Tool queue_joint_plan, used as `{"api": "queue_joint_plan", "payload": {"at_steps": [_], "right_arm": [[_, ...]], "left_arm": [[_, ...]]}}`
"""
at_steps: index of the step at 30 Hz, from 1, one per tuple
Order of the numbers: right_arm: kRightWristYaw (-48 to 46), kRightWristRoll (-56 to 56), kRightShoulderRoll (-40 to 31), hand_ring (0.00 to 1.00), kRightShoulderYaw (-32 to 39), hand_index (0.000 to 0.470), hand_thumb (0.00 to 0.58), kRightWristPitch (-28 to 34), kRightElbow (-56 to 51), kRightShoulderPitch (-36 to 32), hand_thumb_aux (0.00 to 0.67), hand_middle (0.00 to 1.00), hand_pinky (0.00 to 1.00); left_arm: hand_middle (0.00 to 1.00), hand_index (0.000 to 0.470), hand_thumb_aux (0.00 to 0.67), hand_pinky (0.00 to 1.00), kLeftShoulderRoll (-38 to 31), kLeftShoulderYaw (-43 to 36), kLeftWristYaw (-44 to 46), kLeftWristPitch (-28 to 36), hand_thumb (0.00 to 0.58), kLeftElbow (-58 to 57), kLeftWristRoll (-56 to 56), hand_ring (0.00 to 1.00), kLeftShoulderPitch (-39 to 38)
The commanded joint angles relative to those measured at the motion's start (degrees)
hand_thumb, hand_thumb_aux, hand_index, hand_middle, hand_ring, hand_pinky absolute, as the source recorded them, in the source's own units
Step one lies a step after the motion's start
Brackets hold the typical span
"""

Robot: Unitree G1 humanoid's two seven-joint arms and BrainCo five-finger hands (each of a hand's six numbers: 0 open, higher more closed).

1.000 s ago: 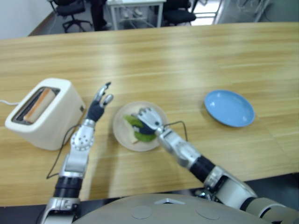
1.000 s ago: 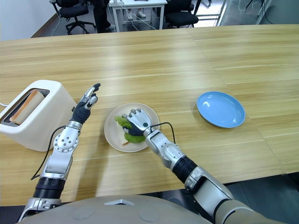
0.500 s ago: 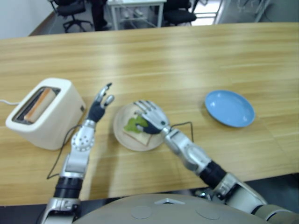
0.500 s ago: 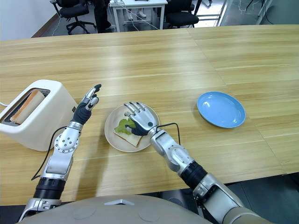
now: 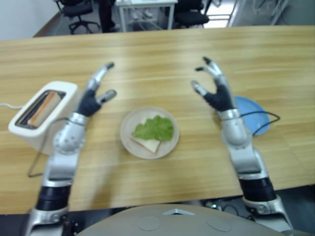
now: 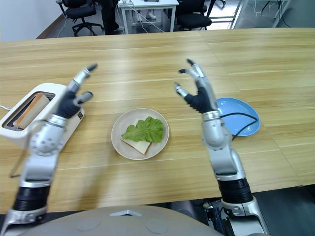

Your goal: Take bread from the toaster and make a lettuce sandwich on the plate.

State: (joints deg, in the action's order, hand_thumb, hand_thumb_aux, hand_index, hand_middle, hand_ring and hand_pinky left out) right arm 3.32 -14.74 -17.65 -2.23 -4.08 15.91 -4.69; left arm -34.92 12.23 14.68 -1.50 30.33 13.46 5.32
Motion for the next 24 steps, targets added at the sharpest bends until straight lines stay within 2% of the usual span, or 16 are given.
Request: {"api": "queue_joint_plan", "payload": {"at_steps": [1,4,7,9,14,24], "right_arm": [[-0.55,2.37,0.8,0.0,-1.74,0.128,0.278,-1.61,-3.67,3.05,0.187,0.0,0.0],[-0.08,2.19,1.37,0.0,-1.98,0.121,0.265,-3.03,-5.72,4.77,0.176,0.0,0.0],[0.82,0.96,1.8,0.0,-2.05,0.105,0.234,-3.98,-6.53,5.9,0.152,0.0,0.0],[1.28,0.32,2.09,0.0,-2.03,0.105,0.234,-4.49,-6.98,6.42,0.152,0.0,0.0],[2.05,-1.02,2.18,0.0,-1.95,0.087,0.198,-4.87,-7.81,6.55,0.126,0.0,0.0],[2.25,-1.84,2.54,0.0,-1.72,0.063,0.148,-5.83,-8.96,6.61,0.092,0.0,0.0]], "left_arm": [[0.0,0.0,0.0,0.0,-12.64,9.98,9.08,4.0,0.0,-0.29,4.31,0.0,-2.4],[0.0,0.0,0.0,0.0,-21.02,15.92,12.55,4.61,0.0,-5.35,9.24,0.0,-6.68],[0.0,0.0,0.0,0.0,-25.56,17.17,14.02,5.27,0.0,-11.36,14.38,0.0,-11.38],[0.0,0.0,0.0,0.0,-27.18,16.51,14.49,6.57,0.0,-14.89,17.36,0.0,-13.73],[0.0,0.0,0.0,0.0,-27.86,12.24,16.48,9.68,0.0,-19.41,22.05,0.0,-17.33],[0.0,0.0,0.0,0.0,-26.71,3.96,16.83,12.78,0.0,-23.79,25.45,0.0,-16.0]]}}
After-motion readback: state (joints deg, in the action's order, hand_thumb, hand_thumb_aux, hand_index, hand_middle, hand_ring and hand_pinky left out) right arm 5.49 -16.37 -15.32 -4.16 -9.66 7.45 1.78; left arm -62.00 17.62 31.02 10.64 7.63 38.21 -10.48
